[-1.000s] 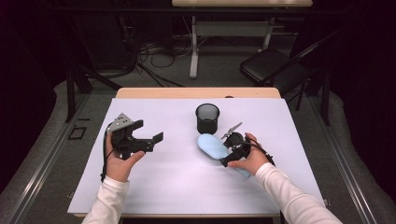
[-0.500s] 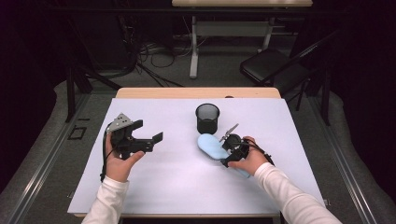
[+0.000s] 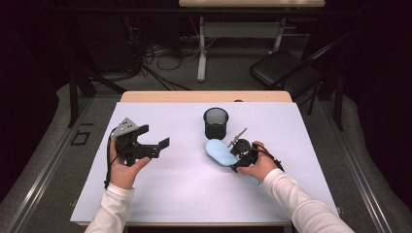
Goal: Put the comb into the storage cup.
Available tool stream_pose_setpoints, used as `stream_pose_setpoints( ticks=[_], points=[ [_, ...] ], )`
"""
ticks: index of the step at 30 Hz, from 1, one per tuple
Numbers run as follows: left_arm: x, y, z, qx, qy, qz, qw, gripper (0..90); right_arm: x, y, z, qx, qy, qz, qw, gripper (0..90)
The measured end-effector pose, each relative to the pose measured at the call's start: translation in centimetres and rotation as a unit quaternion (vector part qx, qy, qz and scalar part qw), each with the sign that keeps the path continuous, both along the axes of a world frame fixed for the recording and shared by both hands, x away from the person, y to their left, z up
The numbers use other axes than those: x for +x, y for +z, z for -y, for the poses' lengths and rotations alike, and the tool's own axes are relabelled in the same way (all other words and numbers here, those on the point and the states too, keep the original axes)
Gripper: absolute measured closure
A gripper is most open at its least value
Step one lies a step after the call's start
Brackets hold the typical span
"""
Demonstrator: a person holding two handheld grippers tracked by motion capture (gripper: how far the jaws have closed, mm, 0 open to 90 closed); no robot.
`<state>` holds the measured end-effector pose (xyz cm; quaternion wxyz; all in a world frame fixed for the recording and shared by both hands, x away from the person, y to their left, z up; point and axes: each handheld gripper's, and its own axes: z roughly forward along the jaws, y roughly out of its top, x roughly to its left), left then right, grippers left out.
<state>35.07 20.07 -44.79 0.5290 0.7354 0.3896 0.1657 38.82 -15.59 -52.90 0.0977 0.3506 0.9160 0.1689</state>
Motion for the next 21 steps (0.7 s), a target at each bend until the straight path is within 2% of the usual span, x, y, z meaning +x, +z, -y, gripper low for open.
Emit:
stream_pose_setpoints(
  ticks=[11,21],
  points=[
    [-0.01,0.01,-0.04,-0.002,0.000,0.000,1.0000,2.1,0.12,-0.45,-0.13,0.001,0.011,-0.003,0.9999,48.7],
    [0.02,-0.01,-0.03,-0.001,-0.001,-0.002,1.0000,2.1,0.09,-0.47,-0.09,0.012,0.010,-0.010,0.9998,54.6]
  ],
)
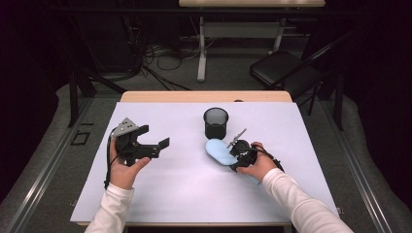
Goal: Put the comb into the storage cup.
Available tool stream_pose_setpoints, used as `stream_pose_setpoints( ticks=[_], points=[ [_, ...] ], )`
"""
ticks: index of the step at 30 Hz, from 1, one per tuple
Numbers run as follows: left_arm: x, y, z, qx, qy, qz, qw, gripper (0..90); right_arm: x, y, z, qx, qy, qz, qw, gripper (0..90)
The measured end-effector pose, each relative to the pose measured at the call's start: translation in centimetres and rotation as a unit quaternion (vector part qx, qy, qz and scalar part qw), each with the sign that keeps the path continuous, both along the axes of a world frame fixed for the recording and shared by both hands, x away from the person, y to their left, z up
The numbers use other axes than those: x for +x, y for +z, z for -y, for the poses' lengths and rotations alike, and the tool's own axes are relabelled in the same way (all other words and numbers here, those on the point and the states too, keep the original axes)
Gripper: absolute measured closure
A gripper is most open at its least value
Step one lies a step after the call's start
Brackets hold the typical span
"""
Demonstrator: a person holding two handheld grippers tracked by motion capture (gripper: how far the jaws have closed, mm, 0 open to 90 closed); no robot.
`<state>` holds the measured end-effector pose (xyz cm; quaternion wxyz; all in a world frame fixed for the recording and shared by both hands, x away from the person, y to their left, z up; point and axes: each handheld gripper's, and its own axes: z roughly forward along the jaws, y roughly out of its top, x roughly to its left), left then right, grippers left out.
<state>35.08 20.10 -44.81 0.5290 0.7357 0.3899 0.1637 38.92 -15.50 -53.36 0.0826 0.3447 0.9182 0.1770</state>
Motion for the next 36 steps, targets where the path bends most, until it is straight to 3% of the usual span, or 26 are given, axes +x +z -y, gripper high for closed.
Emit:
stream_pose_setpoints(
  ticks=[9,17,36],
  points=[
    [0.02,-0.02,-0.03,0.000,0.000,-0.001,1.0000,2.3,-0.05,0.05,-0.15,-0.001,0.009,-0.003,1.0000,61.3],
    [0.04,-0.05,-0.01,0.001,-0.001,-0.002,1.0000,2.3,-0.04,0.24,-0.17,-0.011,0.012,-0.012,0.9998,62.8],
    [0.09,-0.12,-0.07,0.001,0.001,-0.004,1.0000,2.6,-0.05,0.15,0.14,-0.003,0.017,-0.013,0.9998,67.7]
  ],
)
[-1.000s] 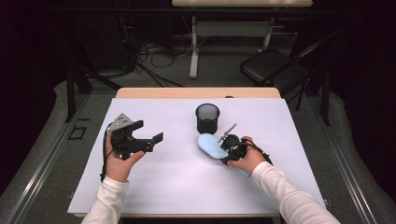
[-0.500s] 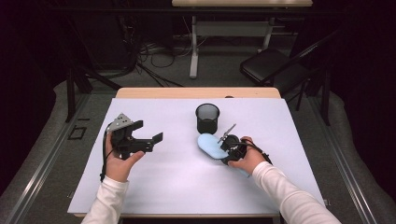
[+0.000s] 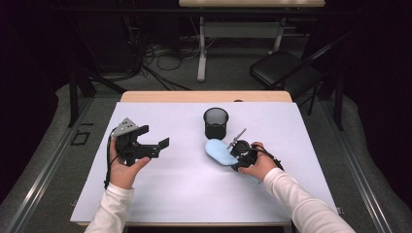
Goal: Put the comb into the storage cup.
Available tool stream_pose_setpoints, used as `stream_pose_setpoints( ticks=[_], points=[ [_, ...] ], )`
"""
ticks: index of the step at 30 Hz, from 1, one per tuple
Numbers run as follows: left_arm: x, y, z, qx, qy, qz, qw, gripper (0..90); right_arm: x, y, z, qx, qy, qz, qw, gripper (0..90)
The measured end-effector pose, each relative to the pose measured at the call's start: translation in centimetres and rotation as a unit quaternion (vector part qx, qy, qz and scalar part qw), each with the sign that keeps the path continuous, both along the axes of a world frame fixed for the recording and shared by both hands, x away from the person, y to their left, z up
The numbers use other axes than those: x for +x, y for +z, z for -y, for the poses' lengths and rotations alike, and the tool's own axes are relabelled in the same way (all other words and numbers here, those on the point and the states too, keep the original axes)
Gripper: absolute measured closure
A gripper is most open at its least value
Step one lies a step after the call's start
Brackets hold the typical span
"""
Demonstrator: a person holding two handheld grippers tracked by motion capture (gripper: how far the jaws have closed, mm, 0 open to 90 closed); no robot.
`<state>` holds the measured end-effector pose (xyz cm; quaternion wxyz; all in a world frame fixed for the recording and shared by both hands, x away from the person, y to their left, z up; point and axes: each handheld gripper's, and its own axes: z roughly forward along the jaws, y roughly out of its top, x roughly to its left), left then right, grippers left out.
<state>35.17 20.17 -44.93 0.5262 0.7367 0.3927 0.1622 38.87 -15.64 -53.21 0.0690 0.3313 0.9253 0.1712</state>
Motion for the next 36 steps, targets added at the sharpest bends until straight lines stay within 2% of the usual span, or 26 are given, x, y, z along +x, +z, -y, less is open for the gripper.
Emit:
stream_pose_setpoints(
  ticks=[36],
  points=[
    [-0.01,-0.01,0.03,0.001,0.000,0.002,1.0000,2.6,-0.65,0.12,0.11,0.017,-0.009,0.004,0.9998,69.3]
  ],
)
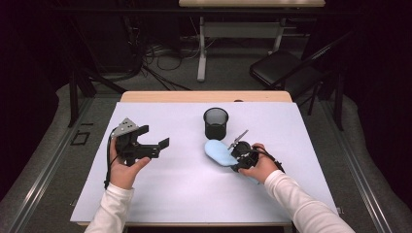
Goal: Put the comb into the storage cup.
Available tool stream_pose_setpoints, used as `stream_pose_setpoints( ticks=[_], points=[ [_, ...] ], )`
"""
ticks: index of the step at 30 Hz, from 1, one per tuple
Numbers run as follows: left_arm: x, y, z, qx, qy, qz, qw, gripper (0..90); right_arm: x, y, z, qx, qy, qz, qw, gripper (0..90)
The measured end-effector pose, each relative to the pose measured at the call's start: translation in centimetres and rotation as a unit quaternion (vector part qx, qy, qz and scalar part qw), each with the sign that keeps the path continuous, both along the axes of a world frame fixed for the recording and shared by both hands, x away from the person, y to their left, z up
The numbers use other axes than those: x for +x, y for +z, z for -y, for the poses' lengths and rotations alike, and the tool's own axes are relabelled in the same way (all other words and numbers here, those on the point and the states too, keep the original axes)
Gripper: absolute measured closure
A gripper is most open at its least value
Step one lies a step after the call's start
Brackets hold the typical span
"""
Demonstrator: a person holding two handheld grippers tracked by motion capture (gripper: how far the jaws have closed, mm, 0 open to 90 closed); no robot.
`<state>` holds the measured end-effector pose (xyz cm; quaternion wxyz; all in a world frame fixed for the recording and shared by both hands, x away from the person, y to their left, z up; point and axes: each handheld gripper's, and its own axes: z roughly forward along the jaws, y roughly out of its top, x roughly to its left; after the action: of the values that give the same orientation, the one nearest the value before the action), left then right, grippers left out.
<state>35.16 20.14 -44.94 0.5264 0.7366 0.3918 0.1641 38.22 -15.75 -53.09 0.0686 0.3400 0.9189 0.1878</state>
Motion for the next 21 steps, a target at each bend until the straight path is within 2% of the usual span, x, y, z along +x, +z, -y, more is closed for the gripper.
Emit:
stream_pose_setpoints(
  ticks=[2,21],
  points=[
    [0.0,0.0,0.0,0.000,0.000,0.000,1.0000,2.7,0.0,0.1,0.0,-0.002,0.002,0.000,1.0000,69.4],
    [0.0,0.0,0.0,0.000,-0.001,0.000,1.0000,2.7,-1.0,1.0,-0.3,0.032,0.003,0.026,0.9991,69.4]
  ],
)
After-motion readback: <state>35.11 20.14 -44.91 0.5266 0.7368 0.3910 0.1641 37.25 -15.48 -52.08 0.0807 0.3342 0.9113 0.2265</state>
